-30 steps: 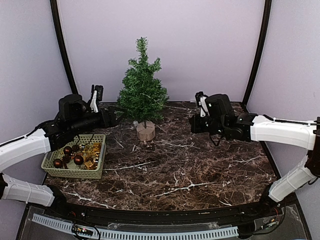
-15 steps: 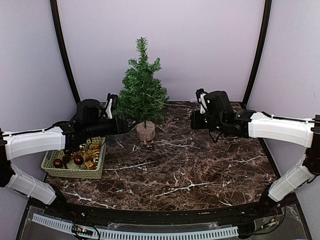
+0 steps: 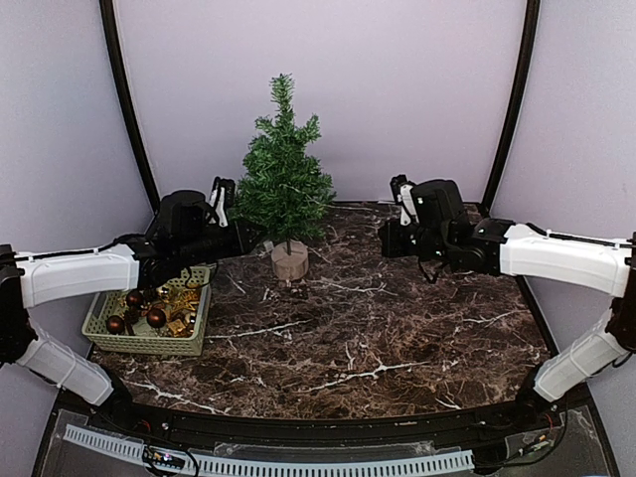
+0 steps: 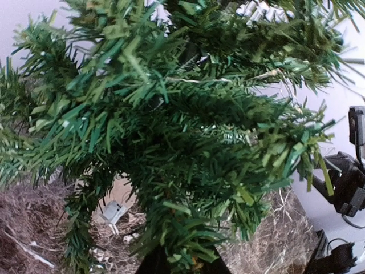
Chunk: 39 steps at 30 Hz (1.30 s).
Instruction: Decorate the small christmas tree
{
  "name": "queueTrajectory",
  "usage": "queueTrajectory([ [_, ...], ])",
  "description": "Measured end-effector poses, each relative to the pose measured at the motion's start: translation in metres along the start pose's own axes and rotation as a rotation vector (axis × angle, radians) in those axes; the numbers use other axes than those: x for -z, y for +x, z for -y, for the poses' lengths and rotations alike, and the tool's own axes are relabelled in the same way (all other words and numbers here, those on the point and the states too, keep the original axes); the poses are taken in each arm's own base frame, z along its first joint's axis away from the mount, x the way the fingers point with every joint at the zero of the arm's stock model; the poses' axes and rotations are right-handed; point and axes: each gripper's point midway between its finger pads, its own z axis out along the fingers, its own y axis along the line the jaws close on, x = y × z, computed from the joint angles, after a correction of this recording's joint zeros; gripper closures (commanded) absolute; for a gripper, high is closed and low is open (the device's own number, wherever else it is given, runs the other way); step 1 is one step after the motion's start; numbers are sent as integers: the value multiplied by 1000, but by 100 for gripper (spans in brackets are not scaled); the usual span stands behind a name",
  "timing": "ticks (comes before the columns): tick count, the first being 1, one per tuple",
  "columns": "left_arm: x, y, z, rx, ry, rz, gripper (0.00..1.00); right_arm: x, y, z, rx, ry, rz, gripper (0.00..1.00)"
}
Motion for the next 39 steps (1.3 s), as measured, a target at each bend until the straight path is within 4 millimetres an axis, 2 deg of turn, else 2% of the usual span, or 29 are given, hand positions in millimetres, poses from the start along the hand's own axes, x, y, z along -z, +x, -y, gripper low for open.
queueTrajectory([
  [2, 0, 0, -3, -5, -18, 4, 100, 5, -2, -2, 3, -15, 7, 100],
  [6, 6, -1, -9, -28, -54, 3, 100, 14, -4, -11, 26, -66, 11, 100],
  [14, 38, -16, -14, -79, -85, 24, 100, 41, 4, -40, 68, -194, -11, 100],
  [17, 46, -18, -30, -72, -99, 20, 100, 53, 6, -53, 84, -237, -16, 100],
  [21, 50, -20, -50, -58, -94, 4, 100, 56, 13, -59, 97, -245, -33, 100],
  [26, 49, -20, -58, -78, -72, -16, 100, 54, 16, -60, 111, -211, -55, 100],
  [33, 48, -19, -61, -121, -74, -24, 100, 53, -20, -61, 143, -123, 14, 100],
  [39, 48, -20, -62, -144, -76, -22, 100, 37, -54, -66, 185, -63, 66, 100],
])
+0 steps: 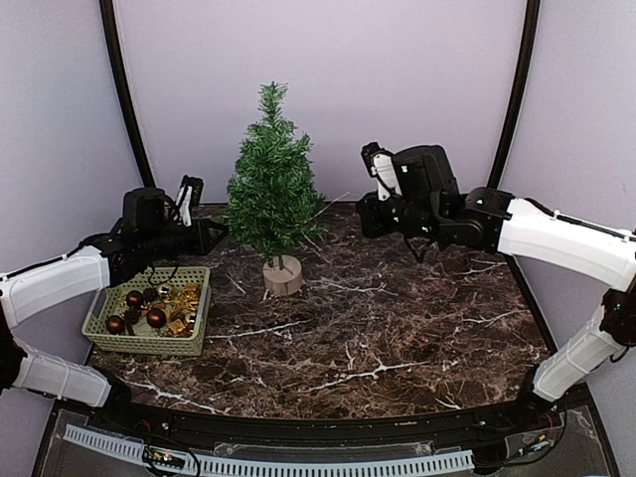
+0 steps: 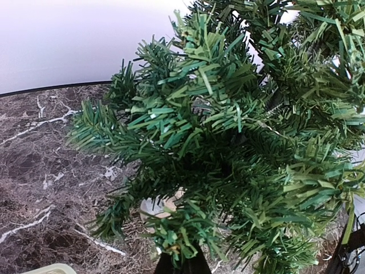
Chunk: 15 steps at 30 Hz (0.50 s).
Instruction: Decorate the small christmas tree
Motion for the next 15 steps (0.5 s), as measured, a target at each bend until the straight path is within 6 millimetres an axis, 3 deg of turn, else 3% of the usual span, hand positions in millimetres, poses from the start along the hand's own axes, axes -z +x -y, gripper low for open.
queueTrajectory([
  [7, -2, 1, -6, -12, -10, -5, 100, -31, -13, 15, 22, 20, -6, 100],
  [15, -14, 6, -17, -23, -24, -25, 100, -54, -29, 17, 28, -45, 2, 100],
])
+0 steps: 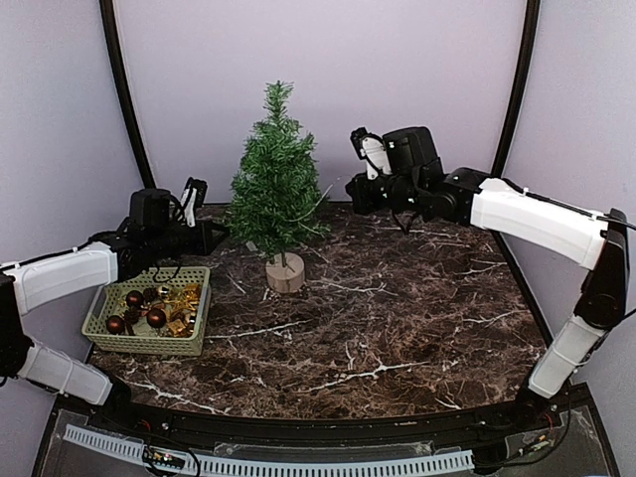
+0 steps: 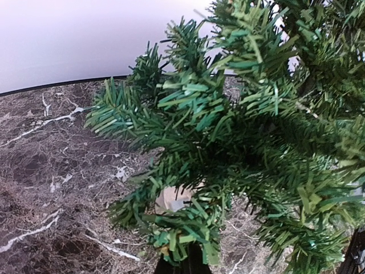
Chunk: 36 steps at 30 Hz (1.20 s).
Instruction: Decorate the small christmas tree
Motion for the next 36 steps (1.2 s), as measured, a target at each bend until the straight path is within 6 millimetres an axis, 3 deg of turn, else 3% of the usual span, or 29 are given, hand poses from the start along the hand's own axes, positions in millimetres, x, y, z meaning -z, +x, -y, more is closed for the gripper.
queueTrajectory([
  [8, -21, -13, -8, -22, 3, 6, 99, -31, -5, 13, -29, -23, -12, 100],
  [10, -26, -17, -9, -28, 1, 10, 89, -39, 2, 16, -34, -22, -29, 100],
  [13, -28, -21, -12, -39, -8, 15, 61, -48, 12, 18, -39, -25, -59, 100],
  [16, -26, -23, -15, -51, -33, 22, 41, -50, 16, 16, -47, -39, -69, 100],
  [21, -1, -35, -15, -54, -83, 59, 30, -50, 20, 13, -63, -57, -75, 100],
  [25, 37, -49, 0, -38, -85, 143, 23, -52, 34, 14, -72, -58, -101, 100],
  [29, 60, -42, 35, -7, -8, 179, 18, -48, 40, 15, -85, -55, -111, 100],
  [32, 56, -23, 62, 30, 69, 137, 12, -43, 39, 15, -92, -57, -103, 100],
  [36, 34, 7, 77, 90, 120, 42, 9, -35, 34, 15, -103, -59, -87, 100],
])
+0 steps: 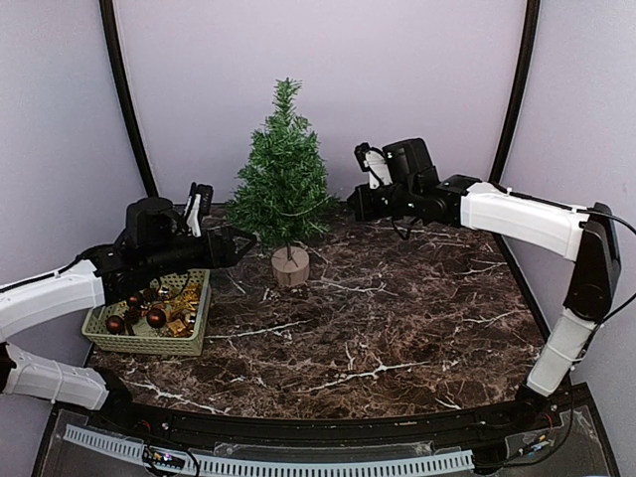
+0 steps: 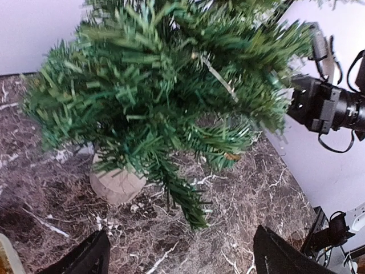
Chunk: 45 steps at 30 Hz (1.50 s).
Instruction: Decorate the small christmas tree
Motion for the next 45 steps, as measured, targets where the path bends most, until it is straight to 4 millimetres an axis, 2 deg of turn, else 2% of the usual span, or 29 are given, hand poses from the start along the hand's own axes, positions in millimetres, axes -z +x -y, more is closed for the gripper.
queueTrajectory([
  [6, -33, 35, -2, 67, 10, -108, 6, 14, -5, -1, -8, -5, 23, 100],
  [8, -41, 41, -3, 79, 13, -129, 9, 18, -7, -2, -7, -6, 29, 100],
  [10, -48, 45, -3, 95, 24, -143, 23, 20, -7, -3, -6, -7, 34, 100],
  [11, -50, 46, -2, 102, 31, -146, 37, 21, -8, -3, -6, -7, 35, 100],
  [12, -52, 45, -1, 110, 37, -144, 45, 22, -8, -3, -7, -6, 36, 100],
  [13, -54, 45, 0, 114, 44, -141, 57, 23, -7, -2, -7, -4, 35, 100],
  [14, -56, 44, 1, 115, 50, -139, 64, 23, -7, -2, -7, -4, 36, 100],
  [15, -57, 44, 2, 117, 54, -137, 77, 23, -6, -2, -6, -2, 35, 100],
  [16, -57, 44, 2, 118, 56, -135, 83, 23, -5, -2, -6, -1, 33, 100],
  [17, -57, 43, 2, 113, 57, -131, 93, 24, -3, -3, -4, -1, 28, 100],
  [19, -57, 41, 3, 116, 60, -123, 100, 27, 1, -6, 1, -1, 19, 100],
  [23, -53, 35, 0, 92, 36, -100, 100, 42, 3, -21, 28, -10, 16, 100],
  [27, -40, 28, -6, 55, -13, -73, 100, 68, 4, -41, 55, -36, 24, 100],
  [30, -30, 24, -15, 38, -41, -61, 100, 85, 6, -50, 68, -56, 25, 100],
  [32, -24, 20, -30, 45, -62, -52, 100, 90, 7, -52, 69, -59, 25, 100],
  [34, -21, 19, -49, 60, -90, -51, 100, 90, 7, -53, 70, -56, 24, 100],
  [37, -19, 21, -63, 66, -100, -62, 100, 86, 11, -53, 69, -47, 10, 100],
  [45, -21, 25, -59, 30, -53, -86, 100, 64, 1, -52, 67, 7, 4, 100],
])
